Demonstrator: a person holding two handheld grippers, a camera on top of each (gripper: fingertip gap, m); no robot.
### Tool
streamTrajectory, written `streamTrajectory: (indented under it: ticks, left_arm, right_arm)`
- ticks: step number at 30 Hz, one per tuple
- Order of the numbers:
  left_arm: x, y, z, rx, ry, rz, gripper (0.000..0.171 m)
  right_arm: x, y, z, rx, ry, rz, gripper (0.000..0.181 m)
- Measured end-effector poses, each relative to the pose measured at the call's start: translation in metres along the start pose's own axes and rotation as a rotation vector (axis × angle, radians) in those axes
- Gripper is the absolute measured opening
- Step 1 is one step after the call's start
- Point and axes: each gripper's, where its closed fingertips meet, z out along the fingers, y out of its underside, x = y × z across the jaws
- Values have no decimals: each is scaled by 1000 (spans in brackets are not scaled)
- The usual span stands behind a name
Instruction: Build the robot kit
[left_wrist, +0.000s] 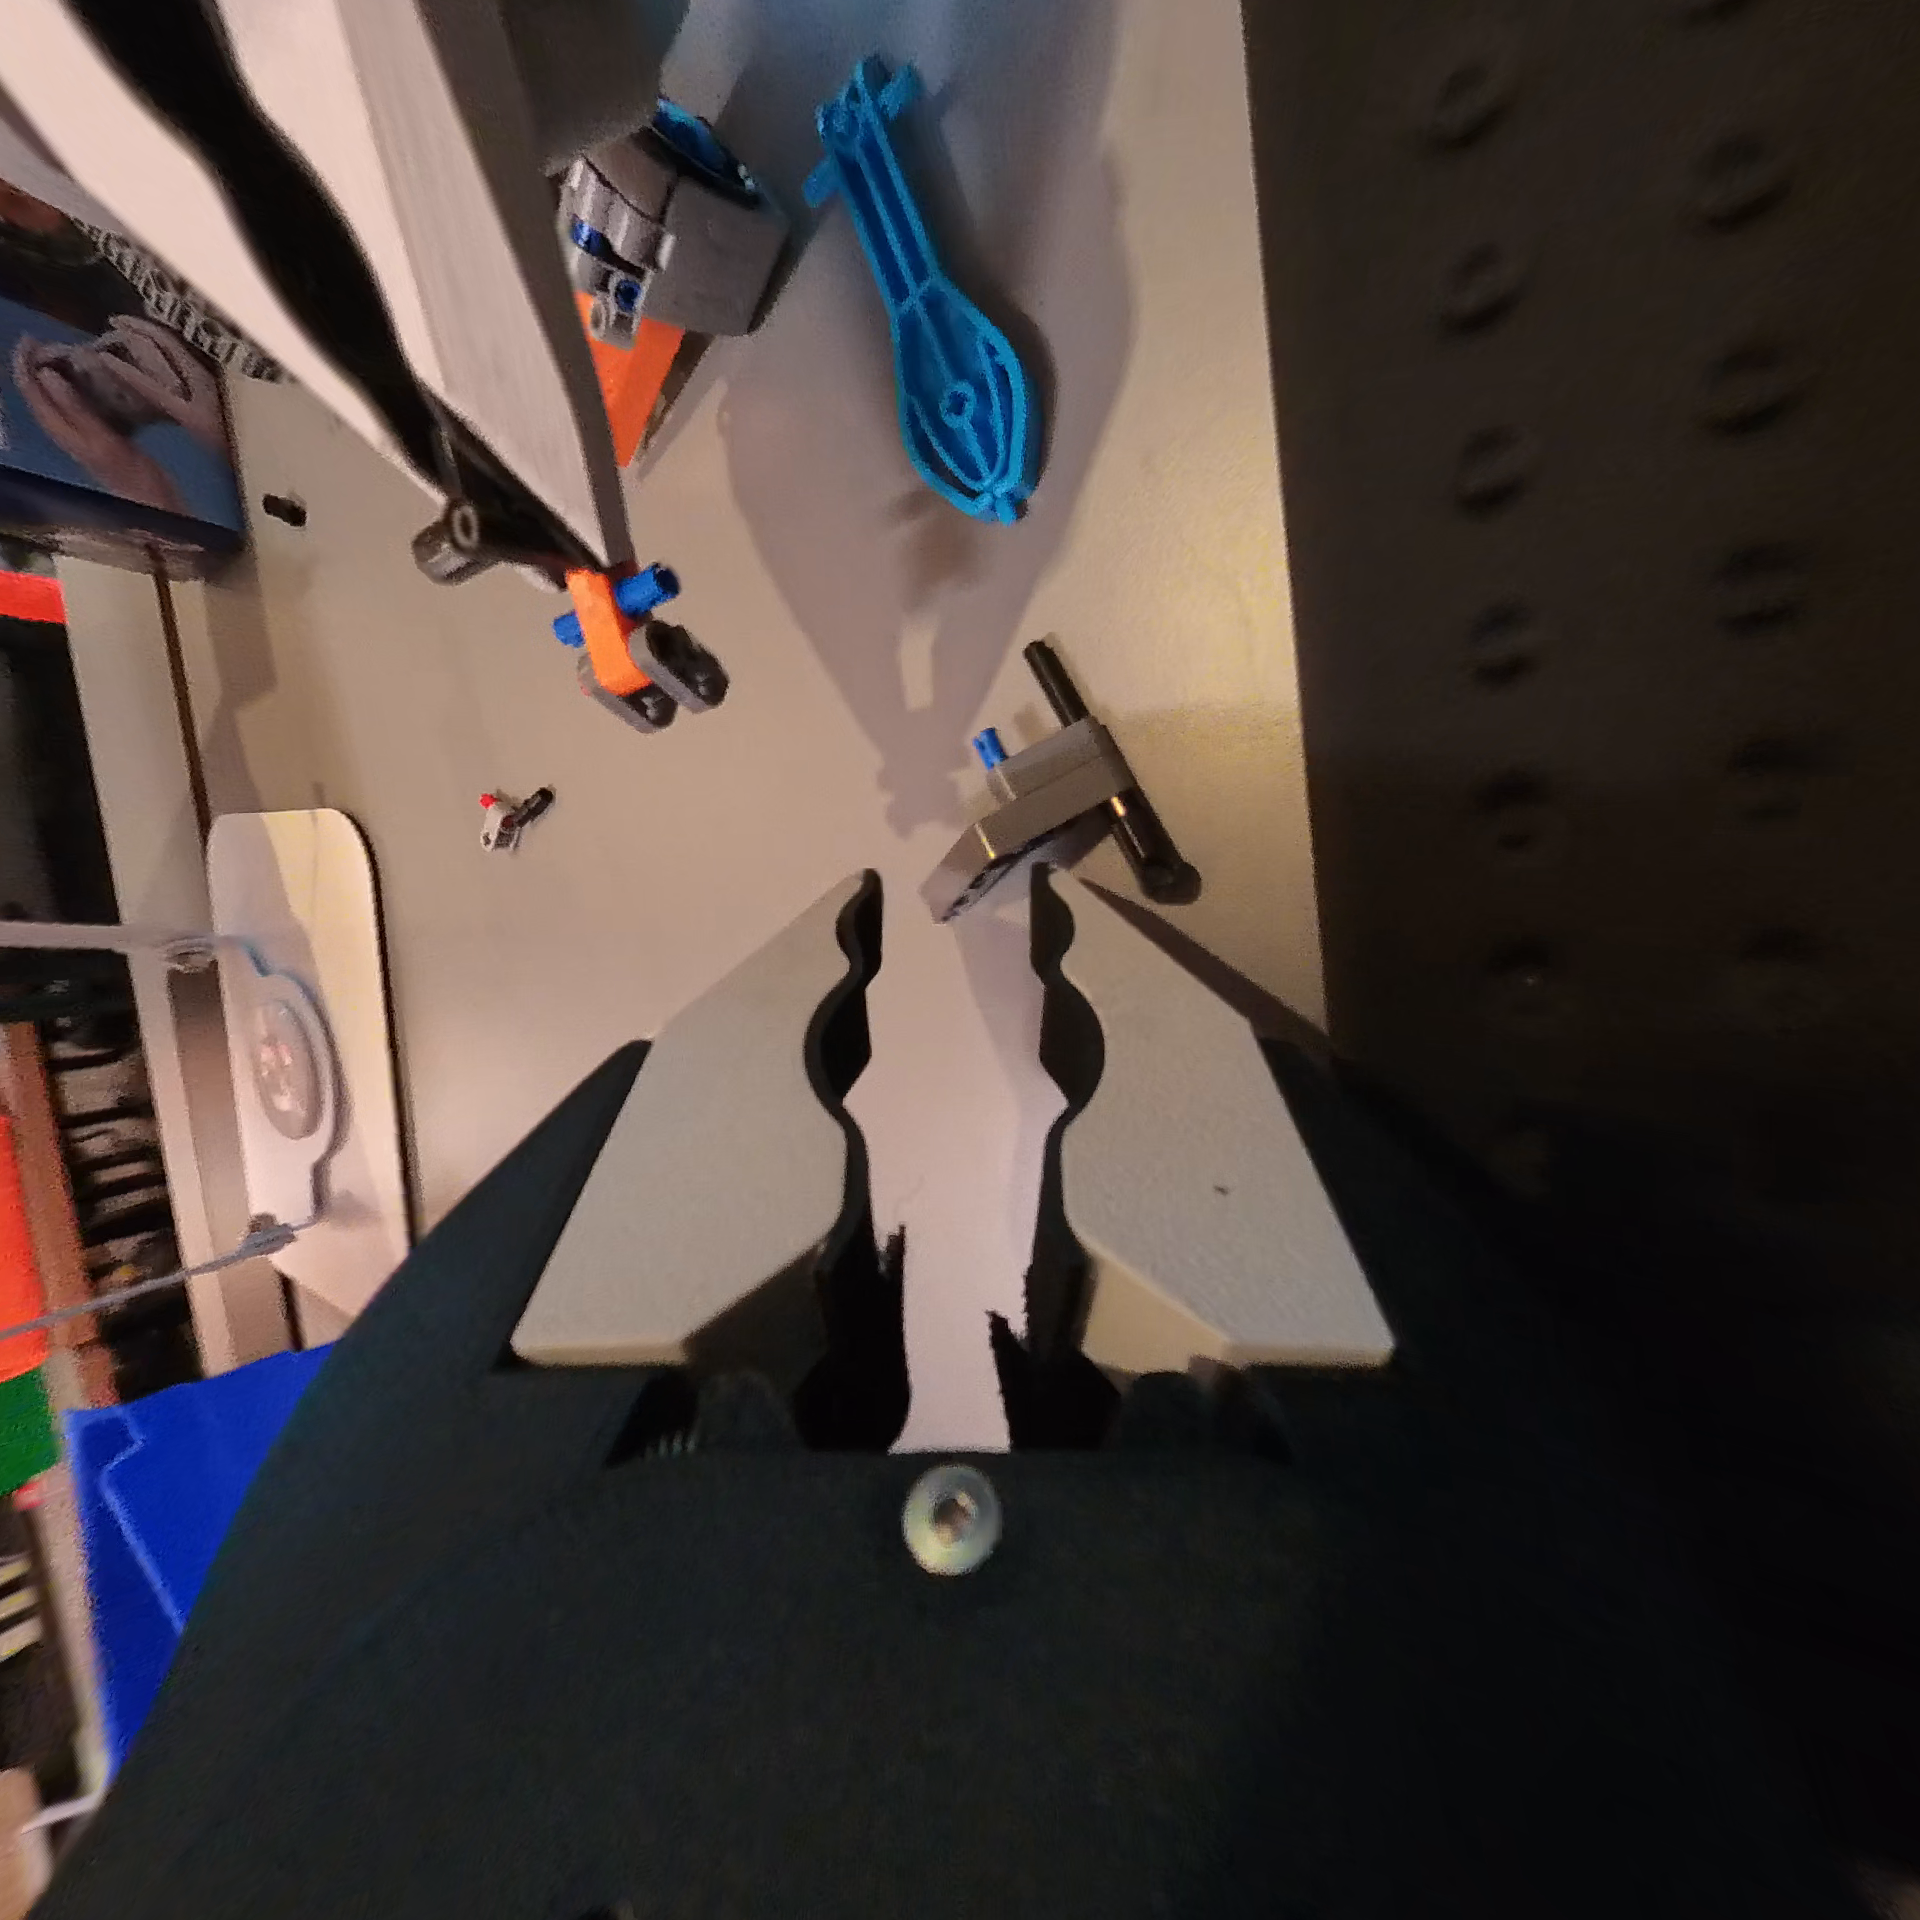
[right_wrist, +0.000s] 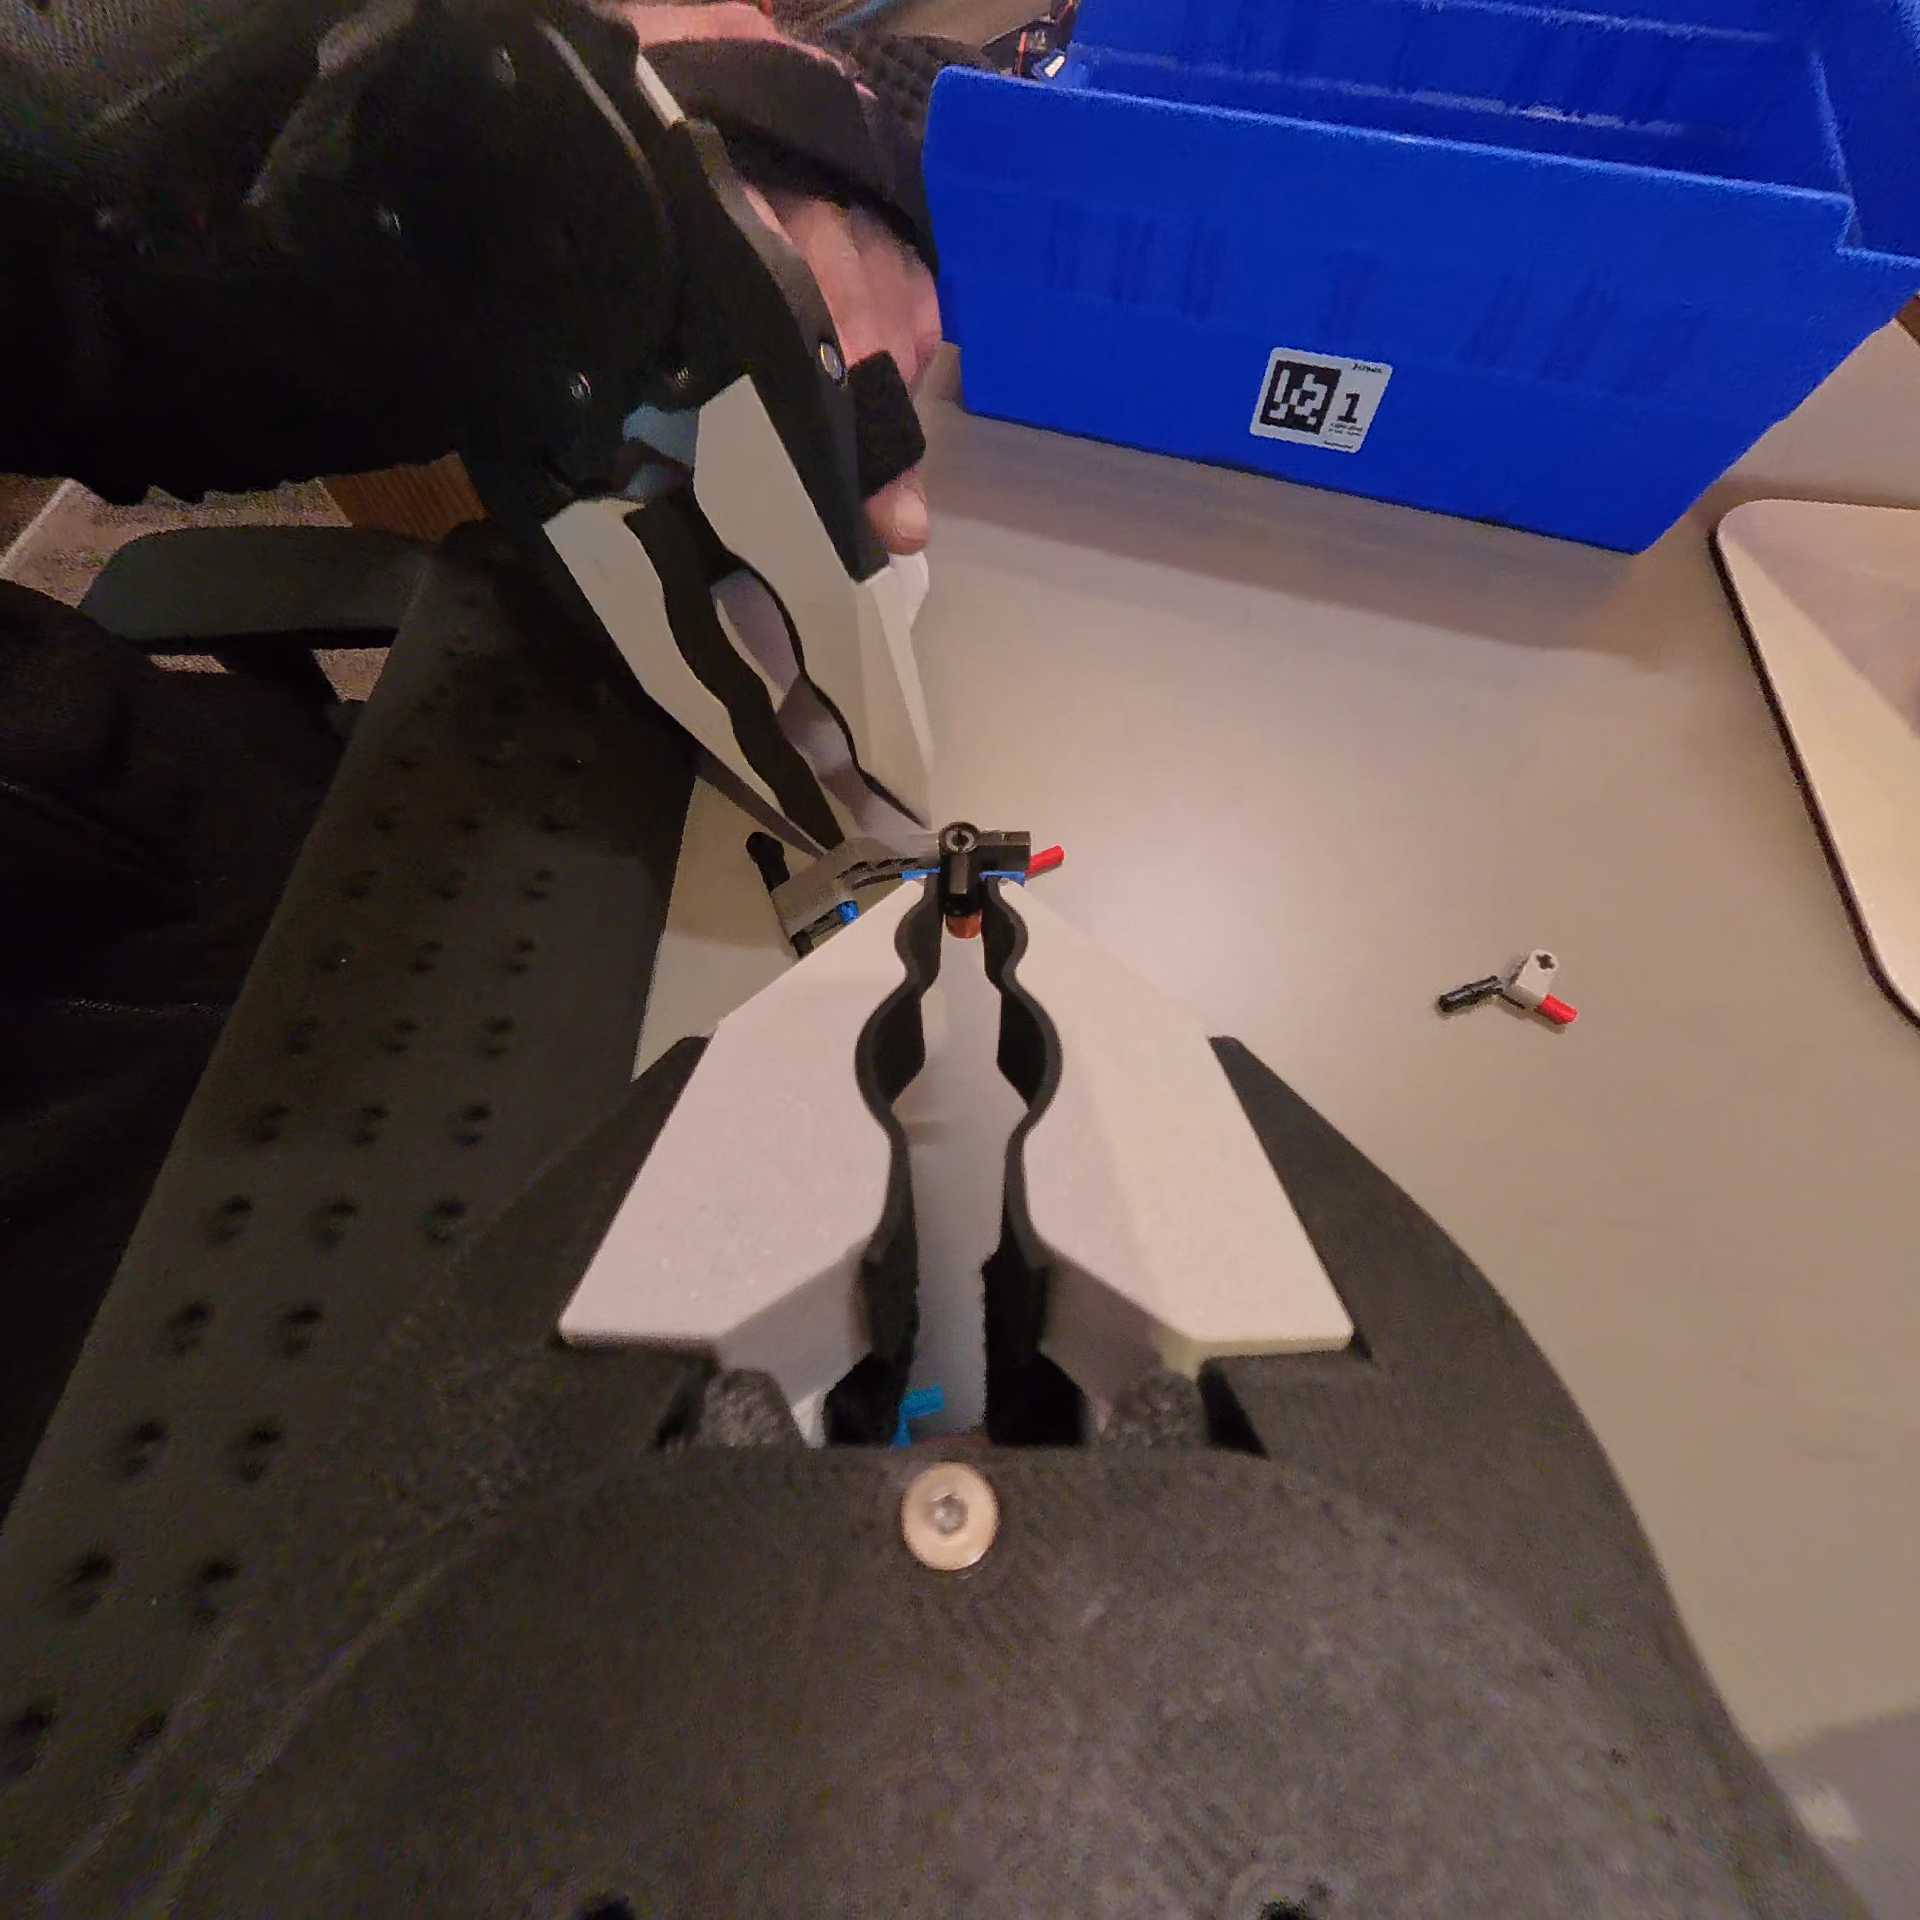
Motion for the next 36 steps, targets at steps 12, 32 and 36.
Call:
streamTrajectory:
  ticks: [12,32,36]
  left_arm:
    - [-6,-9,8,158,-12,-126,6]
    - [-76,-18,-67,907,207,-912,6]
    - [-80,-20,-72,995,296,-979,6]
  right_arm:
    - [11,-7,-10,73,47,6,5]
    - [40,-22,-34,244,116,137,5]
    - [39,-26,-36,271,103,160,5]
